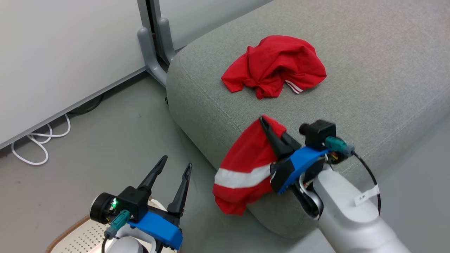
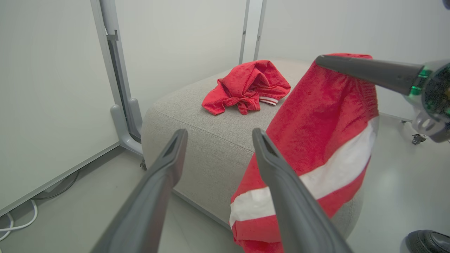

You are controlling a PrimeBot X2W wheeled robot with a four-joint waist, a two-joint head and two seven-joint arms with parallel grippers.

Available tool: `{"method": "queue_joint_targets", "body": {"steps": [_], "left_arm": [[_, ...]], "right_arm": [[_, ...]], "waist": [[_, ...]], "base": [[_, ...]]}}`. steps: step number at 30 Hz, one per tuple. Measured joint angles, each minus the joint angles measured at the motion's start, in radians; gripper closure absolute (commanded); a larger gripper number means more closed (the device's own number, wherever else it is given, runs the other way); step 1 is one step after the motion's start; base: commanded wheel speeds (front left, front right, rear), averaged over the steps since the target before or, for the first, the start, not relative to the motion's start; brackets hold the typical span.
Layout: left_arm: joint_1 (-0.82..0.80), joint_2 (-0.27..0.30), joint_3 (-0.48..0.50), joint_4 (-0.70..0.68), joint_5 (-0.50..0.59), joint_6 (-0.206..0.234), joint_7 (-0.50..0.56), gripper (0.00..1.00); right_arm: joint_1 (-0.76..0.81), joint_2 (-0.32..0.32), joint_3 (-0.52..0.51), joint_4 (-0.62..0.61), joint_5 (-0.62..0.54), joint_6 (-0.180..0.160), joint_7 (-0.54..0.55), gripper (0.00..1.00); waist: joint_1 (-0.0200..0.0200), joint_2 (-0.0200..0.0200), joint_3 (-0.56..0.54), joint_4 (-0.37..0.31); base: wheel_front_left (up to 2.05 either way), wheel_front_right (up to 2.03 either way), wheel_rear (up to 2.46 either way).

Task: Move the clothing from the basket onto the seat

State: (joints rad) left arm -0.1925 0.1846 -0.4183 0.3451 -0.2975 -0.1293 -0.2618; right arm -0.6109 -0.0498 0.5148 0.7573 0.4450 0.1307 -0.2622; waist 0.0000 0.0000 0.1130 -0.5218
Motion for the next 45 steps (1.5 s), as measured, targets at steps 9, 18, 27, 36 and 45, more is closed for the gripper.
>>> {"method": "queue_joint_targets", "body": {"steps": [9, 18, 27, 36, 45], "left_arm": [[-0.036, 0.04, 0.011, -0.057, 0.026, 0.0, 0.0, 0.0], [-0.112, 0.102, -0.007, -0.099, 0.035, 0.0, 0.0, 0.0], [-0.185, 0.163, -0.025, -0.151, 0.051, 0.0, 0.0, 0.0], [-0.234, 0.191, -0.037, -0.243, 0.065, 0.0, 0.0, 0.0], [-0.262, 0.223, -0.038, -0.299, 0.079, 0.005, 0.024, 0.0]], "right_arm": [[-0.214, -0.004, -0.102, -0.037, -0.043, 0.0, 0.003, 1.0], [-0.43, -0.142, -0.301, -0.126, -0.066, 0.0, 0.06, 1.0], [-0.56, -0.288, -0.557, -0.205, -0.11, 0.0, 0.111, 1.0], [-0.543, -0.328, -0.674, -0.153, -0.17, 0.0, 0.121, 1.0], [-0.491, -0.329, -0.738, -0.024, -0.184, 0.0, 0.071, 1.0]], "waist": [[0.0001, 0.0, 0.096, -0.011], [0.0001, 0.0, 0.238, 0.019], [0.0002, -0.0001, 0.381, 0.068], [0.0003, -0.0001, 0.504, 0.12], [0.0002, -0.0001, 0.607, 0.167]], "base": [[0.0, 0.0, 0.0], [0.0, 0.0, 0.0], [0.0, 0.0, 0.0], [0.0, 0.0, 0.0], [0.0, 0.0, 0.0]]}}
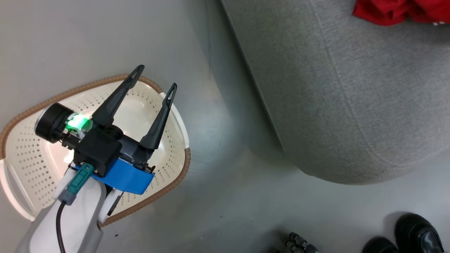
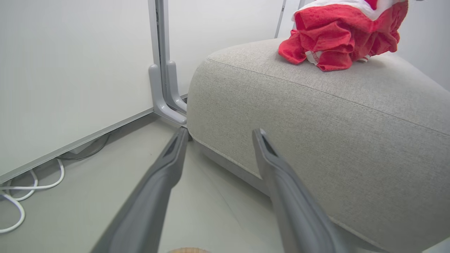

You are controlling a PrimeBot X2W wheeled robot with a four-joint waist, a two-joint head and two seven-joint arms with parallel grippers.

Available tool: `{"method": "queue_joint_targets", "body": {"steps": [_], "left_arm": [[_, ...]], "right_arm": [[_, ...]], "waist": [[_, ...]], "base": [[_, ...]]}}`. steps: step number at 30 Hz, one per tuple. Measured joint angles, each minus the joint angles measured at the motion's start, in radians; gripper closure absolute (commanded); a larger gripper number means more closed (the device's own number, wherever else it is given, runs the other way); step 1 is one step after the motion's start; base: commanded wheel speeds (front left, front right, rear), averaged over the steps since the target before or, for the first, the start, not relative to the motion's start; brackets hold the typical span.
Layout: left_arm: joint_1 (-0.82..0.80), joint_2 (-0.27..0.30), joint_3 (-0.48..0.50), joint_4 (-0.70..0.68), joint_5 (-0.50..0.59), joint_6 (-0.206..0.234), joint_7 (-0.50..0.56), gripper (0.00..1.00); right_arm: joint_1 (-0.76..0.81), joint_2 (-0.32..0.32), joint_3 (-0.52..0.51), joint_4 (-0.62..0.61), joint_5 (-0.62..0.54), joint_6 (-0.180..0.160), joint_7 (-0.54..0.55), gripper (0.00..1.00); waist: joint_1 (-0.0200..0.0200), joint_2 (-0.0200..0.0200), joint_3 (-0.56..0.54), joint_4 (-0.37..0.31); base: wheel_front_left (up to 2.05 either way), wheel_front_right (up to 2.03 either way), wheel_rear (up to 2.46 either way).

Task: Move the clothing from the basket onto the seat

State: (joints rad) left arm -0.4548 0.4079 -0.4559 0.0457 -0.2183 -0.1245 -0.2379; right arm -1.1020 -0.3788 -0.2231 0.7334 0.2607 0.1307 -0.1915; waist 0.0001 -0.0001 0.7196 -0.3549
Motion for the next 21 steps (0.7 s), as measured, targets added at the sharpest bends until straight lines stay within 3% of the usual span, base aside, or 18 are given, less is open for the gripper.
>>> {"method": "queue_joint_targets", "body": {"steps": [12, 13, 15, 17, 21], "left_arm": [[0.004, 0.029, 0.006, -0.049, 0.0, 0.018, 0.012, 0.0], [0.004, 0.029, 0.006, -0.049, 0.0, 0.018, 0.012, 0.0], [0.005, 0.029, 0.004, -0.049, 0.0, 0.018, 0.013, 0.0], [0.005, 0.029, 0.001, -0.048, -0.001, 0.018, 0.013, 0.0], [0.004, 0.028, -0.006, -0.045, -0.001, 0.019, 0.013, 0.0]], "right_arm": [[-0.007, 0.032, 0.01, 0.138, -0.032, 0.0, -0.051, 1.0], [-0.009, 0.034, 0.011, 0.144, -0.033, 0.0, -0.052, 0.95], [-0.014, 0.036, 0.015, 0.153, -0.04, 0.0, -0.058, 0.05], [-0.015, 0.038, 0.023, 0.159, -0.042, 0.0, -0.061, 0.0], [-0.015, 0.04, 0.033, 0.168, -0.047, 0.0, -0.065, 0.0]], "waist": [[-0.0001, 0.0, 0.054, 0.019], [0.0, 0.0, 0.054, 0.018], [-0.0001, 0.0, 0.053, 0.017], [-0.0001, 0.0, 0.051, 0.016], [-0.0001, 0.0, 0.047, 0.015]], "base": [[0.0, 0.0, 0.0], [0.0, 0.0, 0.0], [0.0, 0.0, 0.0], [0.0, 0.0, 0.0], [0.0, 0.0, 0.0]]}}
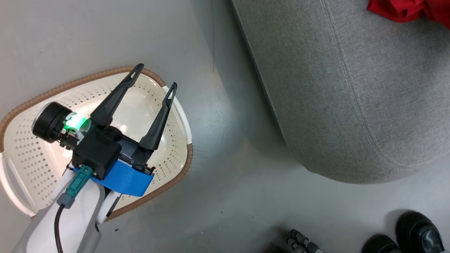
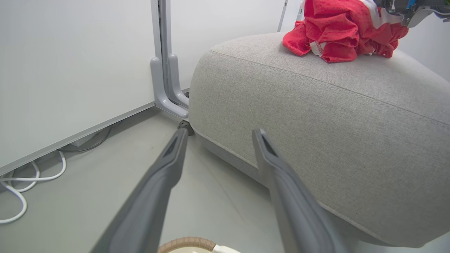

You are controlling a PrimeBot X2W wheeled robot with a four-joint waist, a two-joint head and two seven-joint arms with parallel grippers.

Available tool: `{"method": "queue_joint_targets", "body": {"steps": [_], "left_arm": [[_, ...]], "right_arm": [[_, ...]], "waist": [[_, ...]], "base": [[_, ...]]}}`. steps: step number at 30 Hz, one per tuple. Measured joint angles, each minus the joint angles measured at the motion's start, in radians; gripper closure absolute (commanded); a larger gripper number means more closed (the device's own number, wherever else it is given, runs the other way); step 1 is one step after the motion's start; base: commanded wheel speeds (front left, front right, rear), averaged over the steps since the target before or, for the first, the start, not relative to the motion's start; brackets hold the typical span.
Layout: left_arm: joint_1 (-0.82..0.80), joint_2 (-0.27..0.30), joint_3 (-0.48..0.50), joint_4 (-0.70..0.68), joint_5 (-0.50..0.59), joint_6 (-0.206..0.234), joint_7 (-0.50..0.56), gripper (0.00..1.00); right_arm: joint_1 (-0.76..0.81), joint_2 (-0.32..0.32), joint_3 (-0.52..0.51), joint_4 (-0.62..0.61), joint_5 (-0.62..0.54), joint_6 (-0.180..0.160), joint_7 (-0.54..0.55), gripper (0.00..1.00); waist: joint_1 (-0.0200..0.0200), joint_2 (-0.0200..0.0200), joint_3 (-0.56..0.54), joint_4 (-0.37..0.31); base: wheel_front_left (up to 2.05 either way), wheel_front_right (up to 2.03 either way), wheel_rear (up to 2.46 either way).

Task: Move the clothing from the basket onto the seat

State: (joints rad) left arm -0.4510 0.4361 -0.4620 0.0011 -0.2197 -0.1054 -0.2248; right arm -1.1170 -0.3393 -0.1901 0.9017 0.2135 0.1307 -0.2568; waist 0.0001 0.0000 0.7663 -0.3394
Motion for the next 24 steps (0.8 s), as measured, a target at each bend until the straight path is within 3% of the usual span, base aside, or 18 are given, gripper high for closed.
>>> {"method": "queue_joint_targets", "body": {"steps": [16, 24], "left_arm": [[-0.004, -0.011, -0.016, 0.036, -0.009, 0.007, -0.011, 0.0], [-0.003, -0.052, -0.031, 0.105, -0.028, 0.008, -0.026, 0.0]], "right_arm": [[0.019, 0.009, -0.008, 0.014, -0.02, 0.0, -0.004, 0.0], [0.094, 0.014, 0.015, -0.016, -0.012, 0.0, -0.005, 0.0]], "waist": [[0.0, 0.0001, -0.033, 0.009], [-0.0001, 0.0001, -0.111, 0.028]], "base": [[0.0, 0.0, 0.0], [0.0, 0.0, 0.0]]}}
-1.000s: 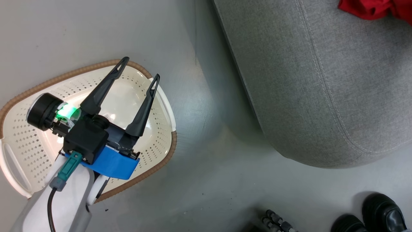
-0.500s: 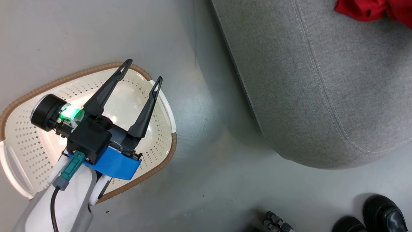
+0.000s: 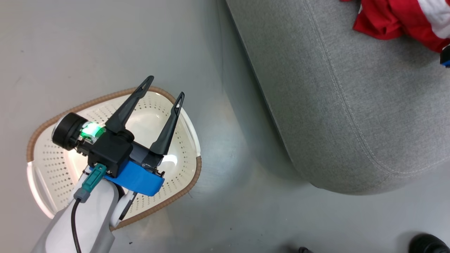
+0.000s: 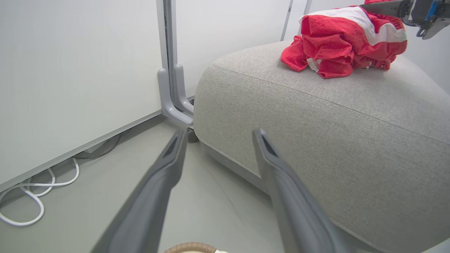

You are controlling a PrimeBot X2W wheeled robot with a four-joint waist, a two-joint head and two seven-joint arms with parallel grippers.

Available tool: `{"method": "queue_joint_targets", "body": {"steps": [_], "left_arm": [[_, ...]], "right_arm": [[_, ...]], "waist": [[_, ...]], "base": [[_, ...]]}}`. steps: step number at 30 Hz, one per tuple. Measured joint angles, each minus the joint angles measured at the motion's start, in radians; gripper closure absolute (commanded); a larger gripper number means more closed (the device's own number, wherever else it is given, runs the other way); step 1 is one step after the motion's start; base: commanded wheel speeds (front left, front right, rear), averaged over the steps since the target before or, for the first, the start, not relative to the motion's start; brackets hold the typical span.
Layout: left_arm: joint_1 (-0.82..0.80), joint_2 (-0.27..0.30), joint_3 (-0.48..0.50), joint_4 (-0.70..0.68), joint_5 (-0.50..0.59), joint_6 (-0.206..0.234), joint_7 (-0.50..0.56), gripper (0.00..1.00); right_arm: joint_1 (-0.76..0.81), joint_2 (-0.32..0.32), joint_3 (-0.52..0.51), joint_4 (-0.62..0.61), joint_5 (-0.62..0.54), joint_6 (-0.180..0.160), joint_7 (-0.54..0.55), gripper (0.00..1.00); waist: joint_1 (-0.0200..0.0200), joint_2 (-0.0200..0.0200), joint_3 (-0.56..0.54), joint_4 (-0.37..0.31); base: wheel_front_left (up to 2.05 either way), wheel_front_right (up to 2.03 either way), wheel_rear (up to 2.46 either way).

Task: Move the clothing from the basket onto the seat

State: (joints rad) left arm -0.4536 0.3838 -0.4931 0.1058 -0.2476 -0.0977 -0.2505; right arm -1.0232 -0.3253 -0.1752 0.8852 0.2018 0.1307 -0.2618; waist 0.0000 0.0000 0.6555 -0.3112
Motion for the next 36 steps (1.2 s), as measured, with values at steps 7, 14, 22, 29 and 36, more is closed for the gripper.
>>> {"method": "queue_joint_targets", "body": {"steps": [7, 14, 22, 29, 36], "left_arm": [[0.024, -0.035, 0.001, 0.049, -0.019, 0.0, -0.01, 0.0], [0.054, -0.074, 0.015, 0.058, -0.025, -0.008, -0.011, 0.0], [0.115, -0.12, 0.045, 0.072, -0.025, -0.015, -0.011, 0.0], [0.185, -0.15, 0.087, 0.079, -0.022, -0.022, -0.011, 0.0], [0.237, -0.18, 0.119, 0.081, -0.016, -0.026, -0.011, 0.0]], "right_arm": [[0.074, -0.003, 0.002, -0.014, 0.031, 0.0, 0.0, 0.0], [0.176, -0.001, -0.001, -0.036, 0.039, 0.0, 0.0, 0.0], [0.32, 0.015, 0.03, -0.105, 0.03, 0.0, -0.001, 0.0], [0.485, 0.04, 0.037, -0.198, 0.029, 0.0, -0.001, 0.0], [0.598, 0.077, 0.04, -0.285, 0.011, 0.0, 0.001, 0.0]], "waist": [[0.0, 0.0, -0.074, 0.019], [-0.0001, 0.0, -0.153, 0.04], [-0.0001, 0.0, -0.254, 0.055], [-0.0002, 0.0, -0.347, 0.044], [-0.0001, 0.0, -0.403, 0.022]], "base": [[0.0, 0.0, 0.0], [0.0, 0.0, 0.0], [0.0, 0.0, 0.0], [0.0, 0.0, 0.0], [0.0, 0.0, 0.0]]}}
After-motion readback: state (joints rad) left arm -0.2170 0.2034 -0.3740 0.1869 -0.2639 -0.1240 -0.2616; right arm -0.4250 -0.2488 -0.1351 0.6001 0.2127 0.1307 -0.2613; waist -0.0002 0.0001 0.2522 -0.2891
